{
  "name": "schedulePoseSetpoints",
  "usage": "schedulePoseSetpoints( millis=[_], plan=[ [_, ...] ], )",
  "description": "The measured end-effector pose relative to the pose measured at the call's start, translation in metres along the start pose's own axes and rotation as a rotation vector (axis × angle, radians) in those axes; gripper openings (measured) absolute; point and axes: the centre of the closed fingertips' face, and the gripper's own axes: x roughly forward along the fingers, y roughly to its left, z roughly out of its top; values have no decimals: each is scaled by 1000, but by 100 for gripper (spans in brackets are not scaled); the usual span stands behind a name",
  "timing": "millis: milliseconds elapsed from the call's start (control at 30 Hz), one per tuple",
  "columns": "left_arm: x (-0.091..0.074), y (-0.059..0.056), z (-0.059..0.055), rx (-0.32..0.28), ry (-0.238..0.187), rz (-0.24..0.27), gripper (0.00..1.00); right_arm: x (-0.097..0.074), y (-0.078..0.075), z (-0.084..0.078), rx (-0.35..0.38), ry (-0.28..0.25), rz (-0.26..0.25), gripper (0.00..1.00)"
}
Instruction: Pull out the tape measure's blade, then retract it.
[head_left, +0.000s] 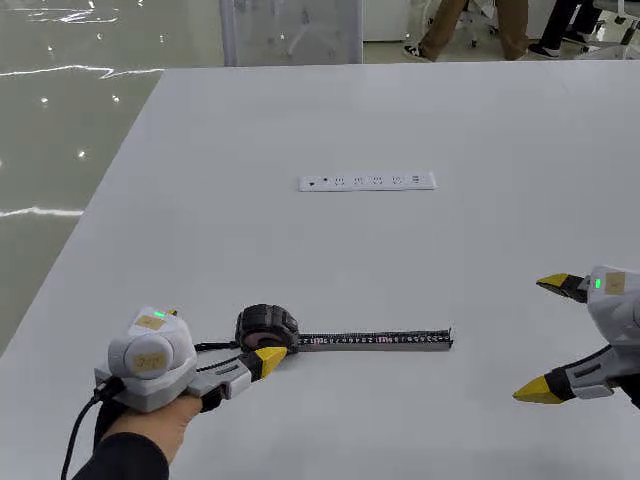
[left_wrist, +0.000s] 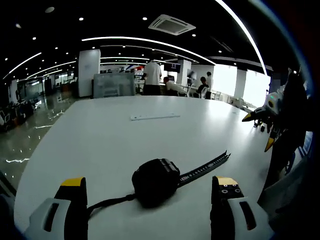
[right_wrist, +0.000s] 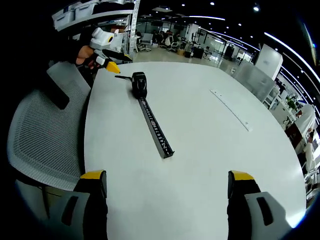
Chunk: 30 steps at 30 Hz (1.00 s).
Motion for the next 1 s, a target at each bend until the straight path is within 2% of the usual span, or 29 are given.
schedulePoseSetpoints(
  millis=[67,167,300,333,500,567,633,667,767,800,833,867,900,967,1000],
  plan=[
    [1,1,-4,-28,-12,16,100,4,-2,6,-21,4,14,96],
    [-1,2,-9,-24,-18,25,100,11,-6,10,-48,17,34,96],
    [4,-1,-8,-43,-18,20,100,22,-9,13,-74,40,62,96],
    [6,-3,-7,-18,-29,22,100,25,-9,14,-81,49,74,96],
    [18,-14,-12,63,-20,29,100,45,-12,10,-104,92,123,95],
    [24,-21,-15,36,-23,-1,100,55,-15,0,-145,135,146,93],
    [29,-26,-19,37,-32,-16,100,63,-13,-1,-138,148,169,90],
    [32,-34,-24,33,-22,-60,100,68,-13,-3,-131,162,182,89],
    [38,-34,-26,35,-30,-49,100,81,-11,-4,-111,181,210,86],
    [41,-27,-23,24,-58,1,100,84,-9,-5,-111,189,221,84],
    [41,-23,-24,33,-54,15,99,89,-8,-5,-117,195,229,84],
    [41,-25,-26,39,-46,-1,96,91,-7,-5,-118,198,233,83],
    [40,-26,-27,79,-42,-10,93,95,-7,-5,-123,201,242,80],
    [40,-27,-28,98,-41,-13,94,99,-7,-7,-126,209,248,75],
    [41,-28,-29,81,-39,-27,97,103,-8,-9,-126,215,257,73]
  ],
)
